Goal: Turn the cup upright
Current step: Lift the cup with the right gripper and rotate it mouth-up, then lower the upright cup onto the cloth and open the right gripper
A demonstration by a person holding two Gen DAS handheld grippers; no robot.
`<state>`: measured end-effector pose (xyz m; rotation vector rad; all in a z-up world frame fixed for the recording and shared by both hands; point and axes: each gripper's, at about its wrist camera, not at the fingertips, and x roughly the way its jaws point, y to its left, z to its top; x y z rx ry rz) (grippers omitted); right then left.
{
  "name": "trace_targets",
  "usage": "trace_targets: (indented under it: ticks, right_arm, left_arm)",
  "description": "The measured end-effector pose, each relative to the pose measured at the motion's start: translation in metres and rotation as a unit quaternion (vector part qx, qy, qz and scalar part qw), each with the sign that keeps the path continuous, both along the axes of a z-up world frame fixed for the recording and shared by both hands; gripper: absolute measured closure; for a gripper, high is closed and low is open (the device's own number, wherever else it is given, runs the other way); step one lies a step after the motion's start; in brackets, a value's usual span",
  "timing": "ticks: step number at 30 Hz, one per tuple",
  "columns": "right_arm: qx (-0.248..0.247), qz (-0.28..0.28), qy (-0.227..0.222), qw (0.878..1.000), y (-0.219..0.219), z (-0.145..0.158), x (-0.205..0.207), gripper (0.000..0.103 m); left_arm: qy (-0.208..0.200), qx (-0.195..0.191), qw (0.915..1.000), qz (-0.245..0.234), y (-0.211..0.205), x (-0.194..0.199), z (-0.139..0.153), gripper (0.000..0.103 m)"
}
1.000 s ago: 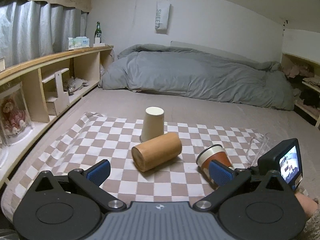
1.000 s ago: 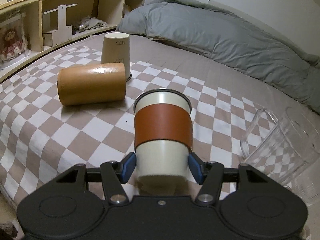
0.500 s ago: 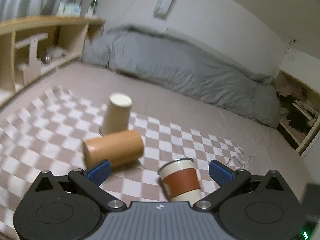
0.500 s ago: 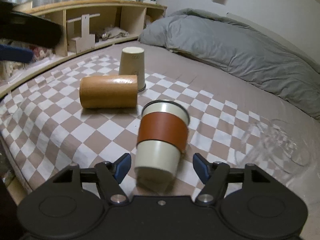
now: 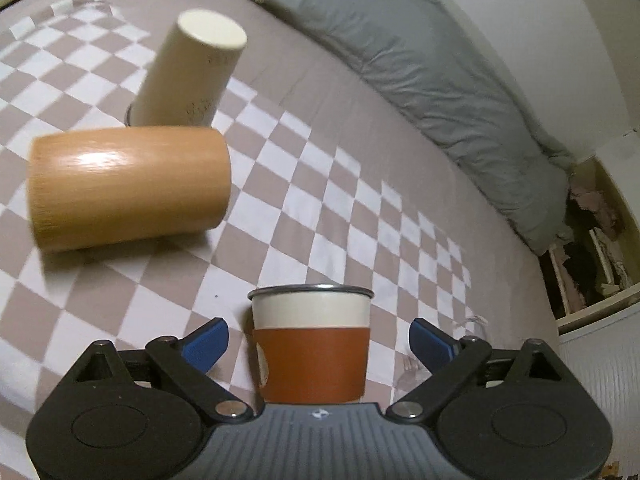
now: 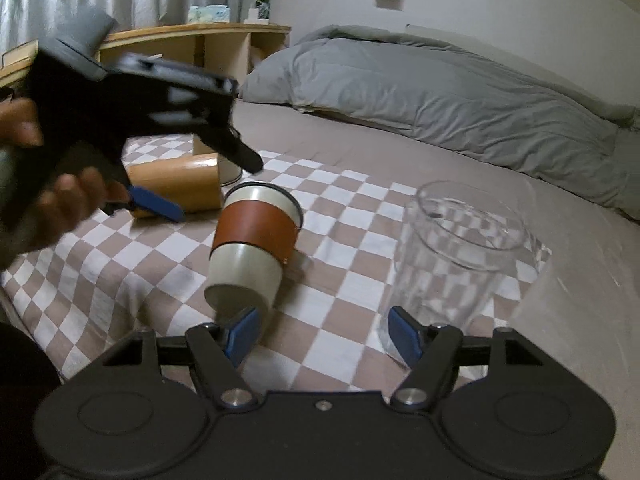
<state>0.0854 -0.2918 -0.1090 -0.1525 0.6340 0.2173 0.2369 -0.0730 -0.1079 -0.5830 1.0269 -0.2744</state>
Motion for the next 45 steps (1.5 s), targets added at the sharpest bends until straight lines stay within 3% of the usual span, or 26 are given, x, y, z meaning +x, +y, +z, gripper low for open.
trace_targets:
  ticks: [7, 10, 14, 18, 23, 27, 34, 36, 38, 45]
  right_arm:
    - [-0.007, -0.002, -0.008, 1.0, -0.003, 0.002, -0.004, 0.03]
    - [-0.008, -0.003, -0.012, 1.0, -0.003, 0.002, -0.004, 0.03]
    - [-0.009, -0.007, -0.017, 1.0, -0.002, 0.003, -0.005, 0.03]
    - [-0.009, -0.012, -0.024, 1.0, -0.003, 0.004, -0.007, 0.03]
    - [-0.007, -0.026, -0.036, 0.999, -0.007, 0.006, -0.012, 0.03]
    - [-0.004, -0.037, -0.049, 0.998, -0.01, 0.009, -0.016, 0.03]
    - [0.005, -0.057, -0.057, 0.997, -0.019, 0.011, -0.022, 0.03]
    - [0.008, -0.064, -0.055, 0.996, -0.022, 0.011, -0.021, 0.03]
    - [0.011, -0.069, -0.054, 0.996, -0.026, 0.01, -0.021, 0.03]
    - [0.022, -0.078, -0.052, 0.995, -0.033, 0.009, -0.021, 0.03]
  left_arm:
    - [0.042, 0.012, 0.999, -0.009, -0.012, 0.019, -0.021, 0.008]
    - [0.043, -0.002, 0.9989, -0.017, -0.013, 0.021, -0.028, 0.025]
    - [0.008, 0.013, 0.9991, -0.039, -0.019, 0.014, -0.021, 0.025]
    - [-0.067, 0.027, 0.9954, -0.062, -0.028, 0.0, -0.004, 0.025]
    - [-0.161, 0.047, 0.9812, -0.094, -0.047, -0.015, 0.013, 0.025]
    - [-0.21, 0.096, 0.9639, -0.132, -0.067, -0.026, 0.016, 0.025]
    - [-0.27, 0.183, 0.921, -0.212, -0.095, -0.053, 0.01, 0.025]
    - [-0.28, 0.196, 0.9125, -0.224, -0.1, -0.059, 0.009, 0.025]
    - [-0.281, 0.197, 0.9113, -0.228, -0.101, -0.062, 0.008, 0.025]
    - [-0.266, 0.181, 0.92, -0.224, -0.097, -0.058, 0.008, 0.025]
